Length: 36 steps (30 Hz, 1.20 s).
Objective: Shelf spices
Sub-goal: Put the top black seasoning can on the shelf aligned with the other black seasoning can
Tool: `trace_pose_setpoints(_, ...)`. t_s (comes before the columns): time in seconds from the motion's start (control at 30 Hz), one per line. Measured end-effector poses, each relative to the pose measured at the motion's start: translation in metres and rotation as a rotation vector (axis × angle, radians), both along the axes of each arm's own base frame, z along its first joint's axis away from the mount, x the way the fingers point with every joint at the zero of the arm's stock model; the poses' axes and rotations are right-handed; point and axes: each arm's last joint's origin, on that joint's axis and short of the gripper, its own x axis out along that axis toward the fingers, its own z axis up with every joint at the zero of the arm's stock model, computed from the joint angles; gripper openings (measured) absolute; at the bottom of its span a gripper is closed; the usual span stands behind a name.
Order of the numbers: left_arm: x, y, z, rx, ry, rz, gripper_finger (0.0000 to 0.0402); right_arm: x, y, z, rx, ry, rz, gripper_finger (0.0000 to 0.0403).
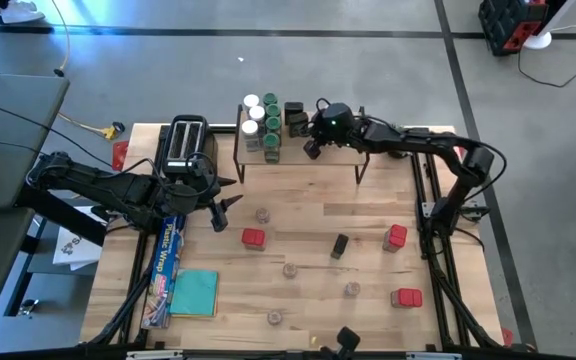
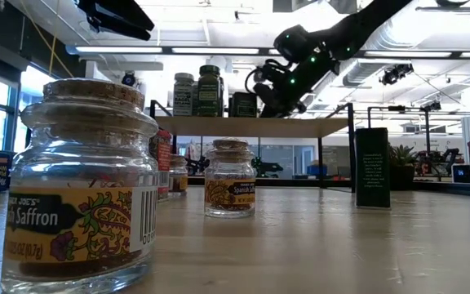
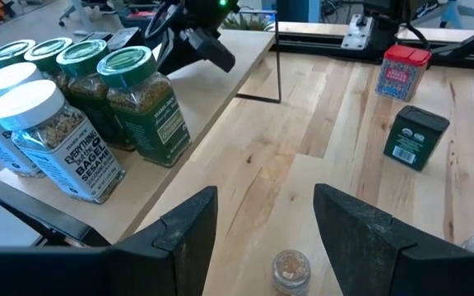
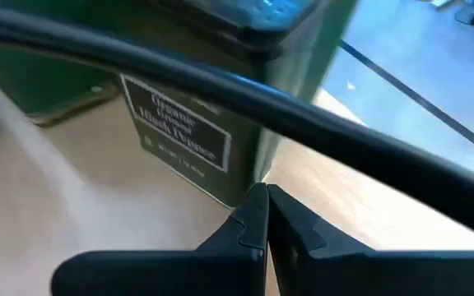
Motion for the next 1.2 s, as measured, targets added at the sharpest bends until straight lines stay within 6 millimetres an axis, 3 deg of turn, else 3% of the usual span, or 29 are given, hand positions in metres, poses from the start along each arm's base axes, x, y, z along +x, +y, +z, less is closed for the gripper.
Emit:
trace_pose_setpoints(0.43,0.000,0.000,0.000,0.000,0.000,-0.001,0.0197,0.011,0.003,-0.008,0.025,-0.059,-0.015,0.0000)
trace_pose_setpoints(0.67,0.000,0.000,0.000,0.000,0.001,-0.001,0.0197,0.000,0.019,0.020,-0.001,-0.064,-0.004,0.0000)
trace_pose_setpoints(0.83,0.000,0.000,0.000,0.002,0.002,-0.002,0.0197,0.005,0.034,0.028,0.047,-0.112,0.221,0.0000)
trace_pose_setpoints(1.0,0.000,0.000,0.000,0.002,0.000,-0.001,0.0197,0.021,0.034,0.015,0.037,-0.153,0.291,0.0000)
trace_pose_setpoints(1.2,0.000,0.000,0.000,0.005,-0.001,-0.003,0.0197,0.033,0.025,-0.003,-0.024,-0.162,0.211,0.0000)
